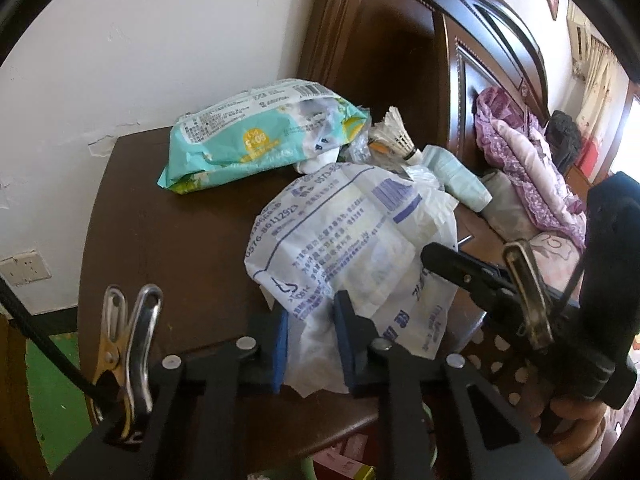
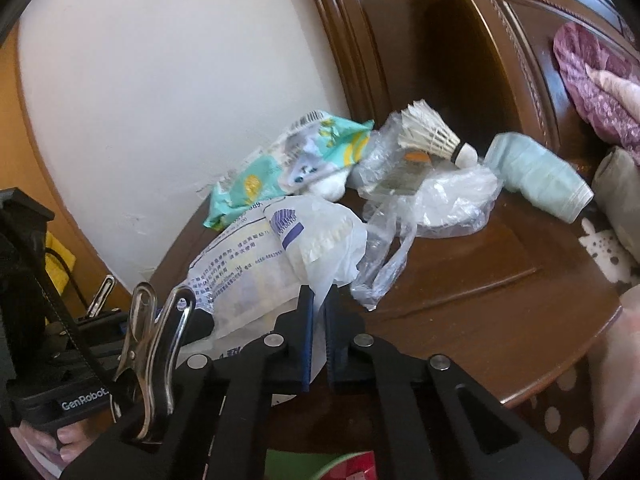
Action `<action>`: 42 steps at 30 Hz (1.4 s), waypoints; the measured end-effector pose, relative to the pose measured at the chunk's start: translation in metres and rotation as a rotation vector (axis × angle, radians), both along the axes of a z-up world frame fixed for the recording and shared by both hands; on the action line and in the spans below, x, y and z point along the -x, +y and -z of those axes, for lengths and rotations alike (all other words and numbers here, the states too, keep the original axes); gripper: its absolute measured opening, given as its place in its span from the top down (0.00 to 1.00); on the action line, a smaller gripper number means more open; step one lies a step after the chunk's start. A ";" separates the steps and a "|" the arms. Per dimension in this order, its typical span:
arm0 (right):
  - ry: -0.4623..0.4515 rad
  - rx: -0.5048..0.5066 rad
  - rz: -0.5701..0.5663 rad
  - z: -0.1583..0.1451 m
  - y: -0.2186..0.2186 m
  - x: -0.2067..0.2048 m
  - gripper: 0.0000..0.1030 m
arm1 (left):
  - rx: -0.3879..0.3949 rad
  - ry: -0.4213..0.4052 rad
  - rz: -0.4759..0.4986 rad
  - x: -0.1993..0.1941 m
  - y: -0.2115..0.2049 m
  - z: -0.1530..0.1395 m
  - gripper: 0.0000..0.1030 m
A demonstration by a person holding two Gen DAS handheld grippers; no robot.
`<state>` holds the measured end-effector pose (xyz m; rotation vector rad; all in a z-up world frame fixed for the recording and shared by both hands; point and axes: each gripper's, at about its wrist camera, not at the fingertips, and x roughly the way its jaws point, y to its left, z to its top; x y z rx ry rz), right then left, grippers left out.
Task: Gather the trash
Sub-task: 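Carry the white plastic bag with both tools down over the red bucket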
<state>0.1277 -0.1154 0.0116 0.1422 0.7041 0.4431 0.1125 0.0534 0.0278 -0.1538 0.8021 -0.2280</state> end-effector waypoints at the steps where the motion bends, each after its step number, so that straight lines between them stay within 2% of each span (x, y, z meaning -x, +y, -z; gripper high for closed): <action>1: -0.006 -0.004 -0.002 -0.002 0.000 0.003 0.94 | 0.002 -0.001 0.000 0.003 0.000 -0.001 0.80; 9: -0.057 -0.029 -0.013 -0.018 -0.003 0.038 0.95 | 0.005 -0.038 0.027 0.028 -0.003 -0.015 0.82; 21: -0.086 -0.045 0.020 -0.026 -0.024 0.095 0.95 | -0.012 -0.046 0.145 0.075 -0.031 -0.015 0.83; 30: -0.052 -0.033 0.081 -0.008 -0.046 0.136 0.94 | -0.031 -0.002 0.236 0.097 -0.056 0.005 0.83; 42: 0.068 -0.036 0.165 0.038 -0.079 0.171 0.95 | -0.132 0.050 0.366 0.122 -0.101 0.048 0.83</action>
